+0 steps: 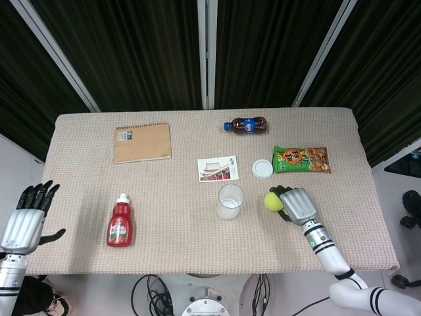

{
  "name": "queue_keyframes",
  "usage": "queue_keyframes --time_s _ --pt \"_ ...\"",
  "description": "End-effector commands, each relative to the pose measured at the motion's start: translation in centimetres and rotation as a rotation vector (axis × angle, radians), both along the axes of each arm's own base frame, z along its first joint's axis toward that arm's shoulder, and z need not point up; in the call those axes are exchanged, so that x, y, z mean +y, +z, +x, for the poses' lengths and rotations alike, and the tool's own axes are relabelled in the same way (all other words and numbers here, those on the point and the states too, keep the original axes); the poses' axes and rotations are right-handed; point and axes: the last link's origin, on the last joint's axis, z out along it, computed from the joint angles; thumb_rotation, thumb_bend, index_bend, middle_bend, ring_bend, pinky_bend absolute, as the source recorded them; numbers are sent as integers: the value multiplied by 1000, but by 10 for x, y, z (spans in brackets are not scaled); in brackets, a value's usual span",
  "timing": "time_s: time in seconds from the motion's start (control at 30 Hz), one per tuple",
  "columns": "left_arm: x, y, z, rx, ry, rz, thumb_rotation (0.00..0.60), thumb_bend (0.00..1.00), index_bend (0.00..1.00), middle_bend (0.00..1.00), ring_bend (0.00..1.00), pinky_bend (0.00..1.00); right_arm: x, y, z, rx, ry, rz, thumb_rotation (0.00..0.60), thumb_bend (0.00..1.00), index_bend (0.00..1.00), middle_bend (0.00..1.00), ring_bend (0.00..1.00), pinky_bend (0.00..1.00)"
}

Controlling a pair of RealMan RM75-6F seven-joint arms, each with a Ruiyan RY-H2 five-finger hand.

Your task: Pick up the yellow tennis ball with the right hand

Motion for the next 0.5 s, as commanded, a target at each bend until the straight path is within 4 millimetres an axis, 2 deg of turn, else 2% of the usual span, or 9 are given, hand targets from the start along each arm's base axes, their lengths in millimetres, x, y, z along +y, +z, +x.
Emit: queue_keyframes --time_s 0.03,0.13,0.3,0.4,0.5 --pt "0 1 0 -1 -1 1 600 112 10 0 0 0 -1 13 6 -31 28 -67 600 363 735 619 570 726" --pt "0 1 0 -1 0 2 600 112 10 0 0 0 -2 36 22 -108 79 -146 600 365 740 620 571 726" --pt "1 0 -1 0 0 2 600 112 10 0 0 0 1 75 64 -245 195 -222 600 365 744 621 571 726" --pt "1 0 -1 0 3 5 600 112 10 0 0 0 5 86 89 -283 253 -214 600 365 746 621 571 726" --pt "0 1 -2 1 8 7 600 112 11 0 0 0 9 88 108 -276 280 -165 600 364 746 621 570 726"
